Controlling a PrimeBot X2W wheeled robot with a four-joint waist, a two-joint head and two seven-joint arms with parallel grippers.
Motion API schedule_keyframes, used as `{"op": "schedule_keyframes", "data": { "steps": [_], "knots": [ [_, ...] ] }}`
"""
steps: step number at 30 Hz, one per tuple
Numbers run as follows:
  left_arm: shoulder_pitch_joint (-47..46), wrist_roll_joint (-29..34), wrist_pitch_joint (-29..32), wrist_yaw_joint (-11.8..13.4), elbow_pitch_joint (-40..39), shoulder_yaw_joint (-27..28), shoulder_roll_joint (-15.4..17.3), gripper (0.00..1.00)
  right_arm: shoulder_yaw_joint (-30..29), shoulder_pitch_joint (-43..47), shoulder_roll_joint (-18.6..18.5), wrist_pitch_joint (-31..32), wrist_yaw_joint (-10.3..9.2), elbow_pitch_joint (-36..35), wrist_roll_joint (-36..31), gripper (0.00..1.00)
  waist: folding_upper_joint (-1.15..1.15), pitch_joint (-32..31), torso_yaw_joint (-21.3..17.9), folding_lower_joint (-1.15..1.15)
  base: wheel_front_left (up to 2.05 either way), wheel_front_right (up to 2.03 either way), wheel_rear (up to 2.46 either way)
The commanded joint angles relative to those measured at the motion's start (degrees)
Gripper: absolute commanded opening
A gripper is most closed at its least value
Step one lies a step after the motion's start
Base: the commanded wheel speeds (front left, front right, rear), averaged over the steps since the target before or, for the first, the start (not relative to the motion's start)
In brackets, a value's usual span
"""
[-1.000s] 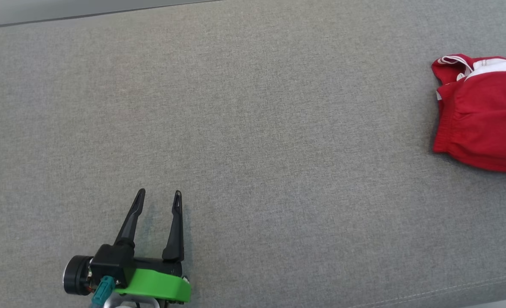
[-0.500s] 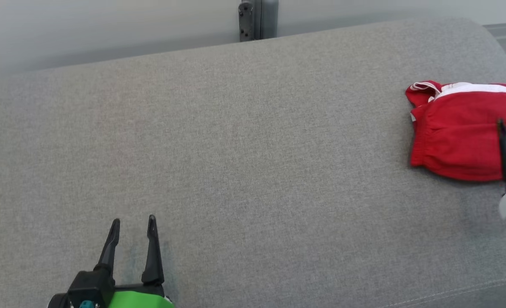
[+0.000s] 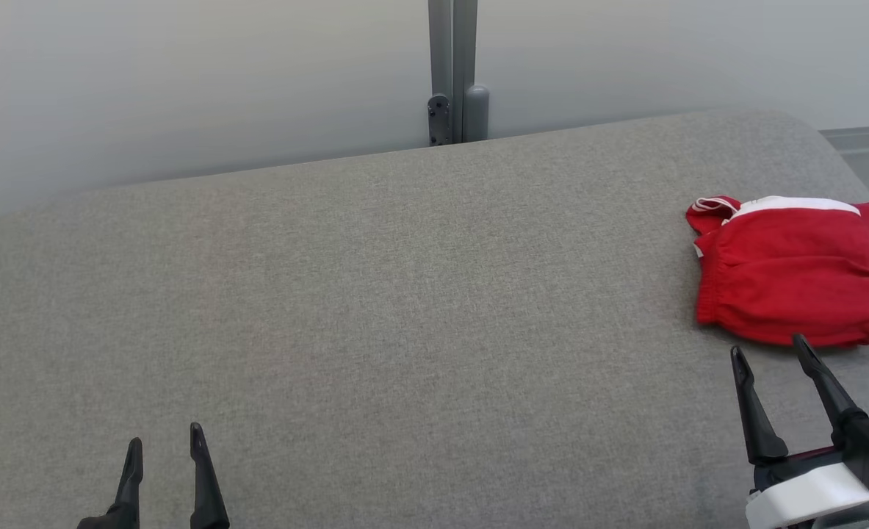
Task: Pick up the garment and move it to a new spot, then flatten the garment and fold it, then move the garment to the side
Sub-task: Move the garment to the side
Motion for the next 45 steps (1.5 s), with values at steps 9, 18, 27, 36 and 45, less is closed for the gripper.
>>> {"op": "schedule_keyframes", "data": {
  "steps": [9,18,27,36,45],
  "knots": [
    [0.78,-0.61,0.36,-1.05,2.97,0.22,-0.16,0.00,-0.33,1.40,3.27,0.09,0.02,0.65,-0.15,0.00,0.00,-1.00,1.49,0.00,0.00,0.00,0.00],
    [-1.39,-9.81,2.94,-2.35,3.84,1.07,-0.14,0.00,-0.31,-0.21,3.71,2.09,0.01,2.17,10.56,0.00,0.00,-0.96,1.62,0.00,0.00,0.00,0.00],
    [-3.30,-18.34,5.22,-3.58,4.34,1.83,-0.10,0.00,-0.41,-1.91,4.10,4.04,0.01,3.67,20.35,0.00,0.00,-0.92,1.75,0.00,0.00,0.00,0.00],
    [-5.06,-26.01,7.33,-4.67,4.82,2.53,-0.07,0.00,-0.60,-3.38,4.55,5.89,0.00,4.95,29.10,0.00,0.00,-0.88,1.87,0.00,0.00,0.00,0.00],
    [-6.65,-32.98,9.22,-5.67,5.28,3.19,-0.03,0.00,-0.85,-4.69,5.01,7.63,-0.01,6.11,36.96,0.00,0.00,-0.84,2.00,0.00,0.00,0.00,0.00]
  ]
}}
